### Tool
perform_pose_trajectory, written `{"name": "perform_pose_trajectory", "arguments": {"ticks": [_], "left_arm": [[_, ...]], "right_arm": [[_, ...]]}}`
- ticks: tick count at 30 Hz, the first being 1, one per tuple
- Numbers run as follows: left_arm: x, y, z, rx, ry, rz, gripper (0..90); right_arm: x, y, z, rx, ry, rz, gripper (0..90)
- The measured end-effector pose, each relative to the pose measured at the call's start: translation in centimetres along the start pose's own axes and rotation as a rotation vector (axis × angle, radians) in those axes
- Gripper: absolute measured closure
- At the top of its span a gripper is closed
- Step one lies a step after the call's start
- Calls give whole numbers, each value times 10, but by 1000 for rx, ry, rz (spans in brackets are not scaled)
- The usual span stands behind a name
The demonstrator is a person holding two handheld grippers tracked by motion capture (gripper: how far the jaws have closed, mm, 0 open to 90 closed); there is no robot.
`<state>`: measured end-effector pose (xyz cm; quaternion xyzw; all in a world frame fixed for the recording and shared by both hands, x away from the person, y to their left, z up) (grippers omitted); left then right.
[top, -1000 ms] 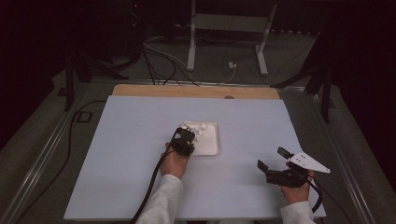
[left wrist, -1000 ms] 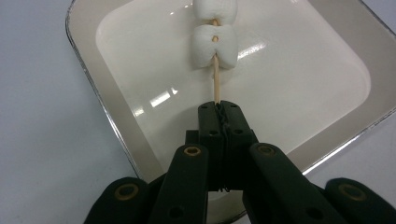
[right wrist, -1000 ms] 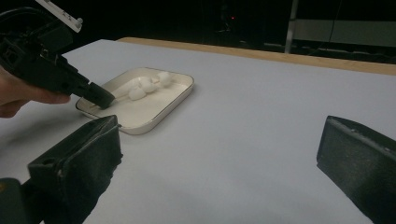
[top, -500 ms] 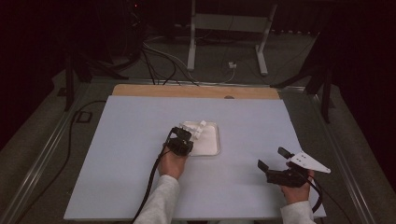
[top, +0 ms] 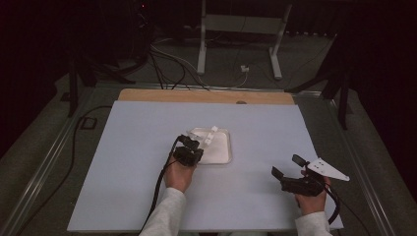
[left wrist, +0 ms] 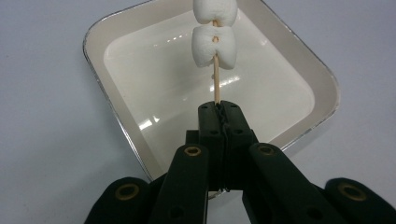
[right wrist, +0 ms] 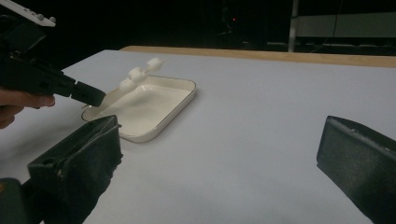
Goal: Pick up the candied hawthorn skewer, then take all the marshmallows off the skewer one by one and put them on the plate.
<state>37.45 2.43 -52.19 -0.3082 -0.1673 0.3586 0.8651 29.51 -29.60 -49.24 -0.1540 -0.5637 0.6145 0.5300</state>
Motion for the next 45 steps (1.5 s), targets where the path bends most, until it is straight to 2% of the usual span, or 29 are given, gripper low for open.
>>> {"name": "perform_pose_trajectory", "arguments": {"ticks": [3, 10, 17, 19, 23, 24, 30, 33, 35, 39, 40, 42, 45], "left_arm": [[-1, 0, 3, -13, 0, -13, 900], [3, -1, 18, -70, 6, -9, 900], [4, 2, 32, -106, 3, -30, 900], [5, 4, 35, -116, 6, -34, 900], [7, 10, 43, -142, 5, -36, 900], [7, 12, 44, -150, 6, -41, 900], [5, 19, 53, -185, 11, -54, 900], [2, 23, 58, -201, 20, -62, 900], [1, 26, 60, -212, 25, -71, 900], [0, 31, 65, -222, 35, -74, 900], [-1, 31, 66, -223, 36, -77, 900], [-1, 31, 68, -229, 33, -78, 900], [-3, 32, 71, -238, 31, -86, 900]], "right_arm": [[-1, -3, 0, 0, -3, -20, 0], [-6, -15, -5, 7, -2, -81, 0], [1, -31, -18, 25, -13, -80, 0], [8, -38, -27, 43, -22, -82, 0], [19, -45, -37, 58, -30, -56, 0], [26, -50, -44, 69, -46, -53, 0], [45, -67, -66, 91, -108, -80, 0], [57, -74, -78, 108, -162, -88, 0], [63, -76, -86, 129, -187, -95, 0], [70, -76, -99, 149, -202, -98, 0], [74, -74, -107, 166, -209, -102, 0], [81, -72, -115, 193, -213, -91, 0], [96, -73, -125, 218, -244, -83, 0]]}}
Point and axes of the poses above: each handheld gripper's, and its own axes: z roughly backward along the jaws, y roughly out of its underside, x roughly to its left, the point moved 5 cm from there along -z, roughly forward along the jaws, and after that the axes turned 15 degrees about -z, right-handed, at the moved point
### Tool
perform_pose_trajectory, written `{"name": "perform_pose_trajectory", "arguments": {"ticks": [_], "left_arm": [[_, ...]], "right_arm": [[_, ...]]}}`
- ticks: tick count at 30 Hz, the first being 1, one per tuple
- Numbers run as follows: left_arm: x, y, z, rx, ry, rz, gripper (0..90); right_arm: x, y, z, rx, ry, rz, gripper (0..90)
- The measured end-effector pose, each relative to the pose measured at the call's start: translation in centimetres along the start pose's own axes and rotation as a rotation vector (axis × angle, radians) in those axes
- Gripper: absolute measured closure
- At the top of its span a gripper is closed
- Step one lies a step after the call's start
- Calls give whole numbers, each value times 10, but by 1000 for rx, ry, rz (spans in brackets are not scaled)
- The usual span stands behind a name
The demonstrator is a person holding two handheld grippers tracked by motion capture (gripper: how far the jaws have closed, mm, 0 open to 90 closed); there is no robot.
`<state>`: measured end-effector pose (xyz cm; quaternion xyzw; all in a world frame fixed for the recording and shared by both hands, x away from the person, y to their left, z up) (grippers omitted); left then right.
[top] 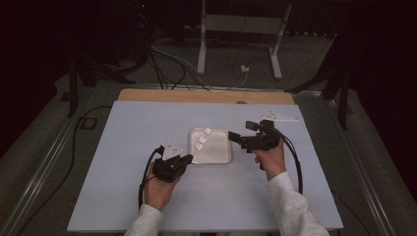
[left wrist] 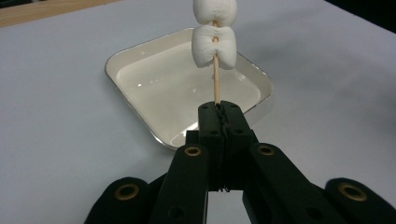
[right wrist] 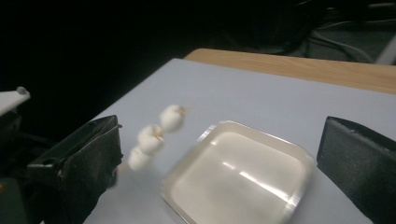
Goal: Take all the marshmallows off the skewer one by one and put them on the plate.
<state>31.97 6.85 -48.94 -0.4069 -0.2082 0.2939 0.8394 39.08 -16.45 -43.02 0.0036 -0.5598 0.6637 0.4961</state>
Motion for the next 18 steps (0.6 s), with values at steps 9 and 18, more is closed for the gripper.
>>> {"name": "perform_pose_trajectory", "arguments": {"ticks": [9, 18], "left_arm": [[-5, 0, 3, -33, -5, -10, 900], [-6, -1, 3, -53, -8, -14, 900]], "right_arm": [[19, 4, -40, 118, -101, -108, 266], [19, 14, -61, 185, -190, -200, 535]]}}
Point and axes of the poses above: each handheld gripper's, and its own axes: z roughly backward along the jaws, y roughly out of its underside, x roughly to its left, the point moved 5 cm from there along -z, roughly forward along the jaws, and after that the axes turned 15 degrees about -z, right-handed, at the moved point
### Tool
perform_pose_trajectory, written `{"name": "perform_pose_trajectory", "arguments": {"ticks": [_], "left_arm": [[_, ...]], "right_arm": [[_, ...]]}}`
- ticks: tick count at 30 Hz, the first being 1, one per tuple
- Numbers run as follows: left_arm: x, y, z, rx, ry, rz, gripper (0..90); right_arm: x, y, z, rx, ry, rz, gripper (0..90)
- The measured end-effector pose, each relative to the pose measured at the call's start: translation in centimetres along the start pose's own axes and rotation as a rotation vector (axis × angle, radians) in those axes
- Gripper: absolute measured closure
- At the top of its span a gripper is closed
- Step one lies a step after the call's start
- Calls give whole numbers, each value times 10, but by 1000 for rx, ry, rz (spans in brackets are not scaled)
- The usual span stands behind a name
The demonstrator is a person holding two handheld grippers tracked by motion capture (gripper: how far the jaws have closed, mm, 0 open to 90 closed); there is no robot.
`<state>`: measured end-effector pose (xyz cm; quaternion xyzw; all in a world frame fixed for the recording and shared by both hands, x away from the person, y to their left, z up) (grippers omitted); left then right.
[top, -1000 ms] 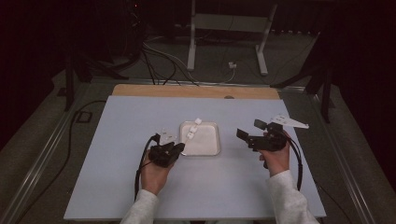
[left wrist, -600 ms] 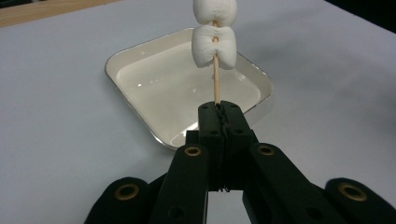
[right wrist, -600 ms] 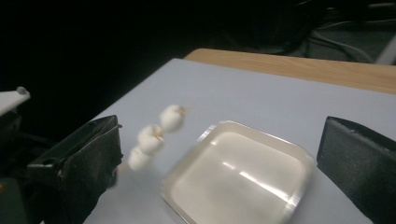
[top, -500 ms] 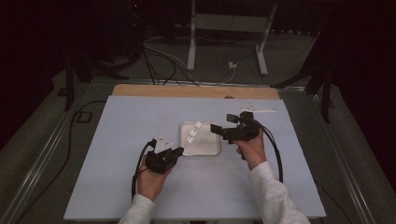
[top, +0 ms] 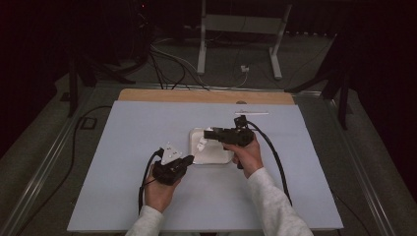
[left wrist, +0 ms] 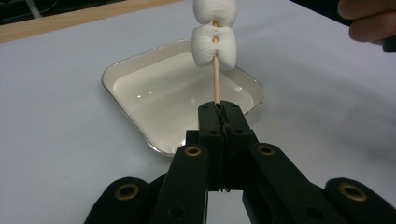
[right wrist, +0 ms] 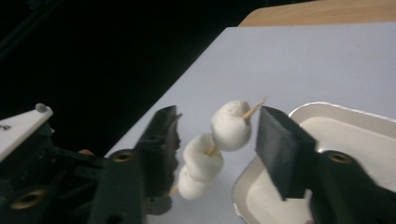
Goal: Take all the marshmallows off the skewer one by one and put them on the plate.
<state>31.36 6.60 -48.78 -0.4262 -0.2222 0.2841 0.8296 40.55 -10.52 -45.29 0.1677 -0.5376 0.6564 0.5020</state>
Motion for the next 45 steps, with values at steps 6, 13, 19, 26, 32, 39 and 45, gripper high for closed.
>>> {"name": "perform_pose_trajectory", "arguments": {"ticks": [6, 13, 19, 26, 32, 39, 45], "left_arm": [[0, 0, 1, -6, -6, 0, 900], [0, 1, 0, -8, -13, -2, 900], [-3, 4, -1, 9, -26, -42, 900], [-3, 6, 2, 11, -24, -59, 900], [5, 33, 2, 94, -32, -27, 900], [7, 31, 2, 77, -31, 9, 900], [10, 31, 3, 75, -32, 22, 900]], "right_arm": [[-4, 0, -3, 9, -16, -68, 684], [-5, 2, -8, 21, -18, -110, 703], [-6, 1, -6, 17, -2, -126, 790], [-4, -3, 1, -1, 3, -121, 811], [-10, -31, 44, -143, 12, -123, 823], [-21, -26, 50, -102, 112, -47, 812], [-27, -14, 24, -41, 168, -13, 799]]}}
Point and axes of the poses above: each handheld gripper's, and its own axes: z roughly backward along the jaws, y roughly out of its underside, x roughly to its left, the point moved 5 cm from there along -z, roughly forward along the jaws, and after that the axes turned 15 degrees about -z, right-handed, at the moved point
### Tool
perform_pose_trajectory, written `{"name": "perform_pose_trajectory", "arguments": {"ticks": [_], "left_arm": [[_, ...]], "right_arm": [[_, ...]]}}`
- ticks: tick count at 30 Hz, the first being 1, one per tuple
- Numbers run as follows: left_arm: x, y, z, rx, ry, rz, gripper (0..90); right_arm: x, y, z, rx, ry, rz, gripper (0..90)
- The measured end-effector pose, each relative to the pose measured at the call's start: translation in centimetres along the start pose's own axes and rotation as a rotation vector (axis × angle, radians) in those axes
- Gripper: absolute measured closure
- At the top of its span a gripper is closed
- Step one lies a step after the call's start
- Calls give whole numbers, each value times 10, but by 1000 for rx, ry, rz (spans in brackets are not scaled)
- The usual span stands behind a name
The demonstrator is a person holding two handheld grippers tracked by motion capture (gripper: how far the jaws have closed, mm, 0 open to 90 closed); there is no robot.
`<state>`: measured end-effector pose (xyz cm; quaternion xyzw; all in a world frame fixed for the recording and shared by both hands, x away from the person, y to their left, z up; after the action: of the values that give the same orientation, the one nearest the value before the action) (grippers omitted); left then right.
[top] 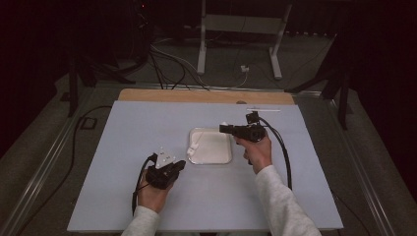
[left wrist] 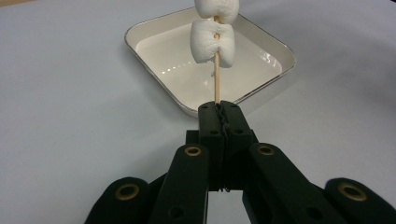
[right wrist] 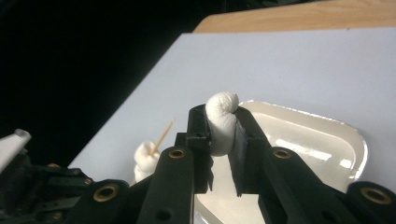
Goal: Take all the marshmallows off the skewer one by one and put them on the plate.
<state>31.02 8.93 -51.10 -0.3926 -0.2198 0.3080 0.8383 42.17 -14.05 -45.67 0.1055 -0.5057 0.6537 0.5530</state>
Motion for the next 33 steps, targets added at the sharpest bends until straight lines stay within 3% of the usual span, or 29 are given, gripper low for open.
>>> {"name": "perform_pose_trajectory", "arguments": {"ticks": [13, 20, 22, 24, 27, 28, 30, 33], "left_arm": [[2, -2, 3, -13, 0, 19, 900], [2, -1, 0, -9, 5, 19, 900], [2, -1, 0, -7, 8, 21, 900], [2, -1, -1, -7, 8, 24, 900], [3, -1, -1, -6, 7, 26, 900], [3, -1, -1, -6, 8, 27, 900], [3, -1, -1, -7, 6, 28, 900], [3, -1, -1, -6, 5, 30, 900]], "right_arm": [[-16, 22, -40, 88, 138, 59, 777], [-25, 29, -48, 122, 174, 57, 758], [-27, 31, -50, 132, 184, 64, 690], [-28, 34, -53, 141, 209, 88, 500], [-27, 34, -54, 153, 210, 81, 427], [-26, 34, -53, 143, 203, 80, 307], [-25, 33, -52, 134, 201, 81, 267], [-14, 32, -47, 121, 119, 76, 155]]}}
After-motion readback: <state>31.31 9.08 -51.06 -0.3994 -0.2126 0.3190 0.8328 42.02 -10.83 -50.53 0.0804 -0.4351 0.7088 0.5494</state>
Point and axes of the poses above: each handheld gripper's, and its own axes: z roughly backward along the jaws, y roughly out of its underside, x roughly to its left, the point moved 5 cm from there along -z, roughly forward along the jaws, and after that the axes turned 15 degrees about -z, right-handed, at the moved point
